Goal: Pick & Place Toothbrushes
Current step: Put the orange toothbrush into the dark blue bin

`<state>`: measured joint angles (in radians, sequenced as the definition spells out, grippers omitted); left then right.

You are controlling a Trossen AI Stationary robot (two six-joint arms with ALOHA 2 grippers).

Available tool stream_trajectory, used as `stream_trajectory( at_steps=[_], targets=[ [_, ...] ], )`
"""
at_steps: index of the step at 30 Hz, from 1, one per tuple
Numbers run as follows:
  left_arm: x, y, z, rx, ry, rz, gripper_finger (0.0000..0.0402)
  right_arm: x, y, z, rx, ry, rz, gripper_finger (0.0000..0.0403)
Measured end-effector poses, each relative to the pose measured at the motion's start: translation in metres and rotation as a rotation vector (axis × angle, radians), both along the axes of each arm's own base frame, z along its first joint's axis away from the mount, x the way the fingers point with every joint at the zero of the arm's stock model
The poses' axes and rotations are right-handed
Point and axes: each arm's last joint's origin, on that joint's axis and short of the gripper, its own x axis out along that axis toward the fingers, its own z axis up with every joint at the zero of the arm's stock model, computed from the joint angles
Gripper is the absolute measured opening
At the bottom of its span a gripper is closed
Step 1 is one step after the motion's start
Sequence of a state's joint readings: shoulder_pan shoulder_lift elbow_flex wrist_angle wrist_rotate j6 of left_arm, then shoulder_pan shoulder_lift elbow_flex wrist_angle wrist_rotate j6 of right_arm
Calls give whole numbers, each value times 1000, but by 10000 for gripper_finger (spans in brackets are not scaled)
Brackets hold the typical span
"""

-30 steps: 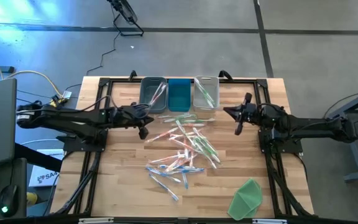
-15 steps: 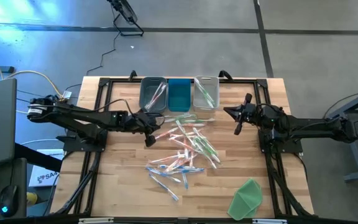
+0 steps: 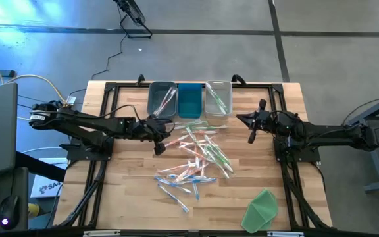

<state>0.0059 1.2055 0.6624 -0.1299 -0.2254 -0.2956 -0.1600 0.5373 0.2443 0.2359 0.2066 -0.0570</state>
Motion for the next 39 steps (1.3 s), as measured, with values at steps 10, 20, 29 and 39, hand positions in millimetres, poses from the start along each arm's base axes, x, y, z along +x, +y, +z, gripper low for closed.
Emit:
stream_trajectory(
  at_steps=[10,20,29,39],
  targets=[
    [1,1,-2,-7,-1,28,113,0,0,0,0,0,0,2],
    [1,0,-2,-13,4,21,132,0,0,0,-1,-1,0,2],
    [1,0,-2,-21,0,26,132,0,0,0,-1,0,0,2],
    [1,0,-3,-36,-1,37,132,0,0,0,-1,0,-1,2]
  ],
)
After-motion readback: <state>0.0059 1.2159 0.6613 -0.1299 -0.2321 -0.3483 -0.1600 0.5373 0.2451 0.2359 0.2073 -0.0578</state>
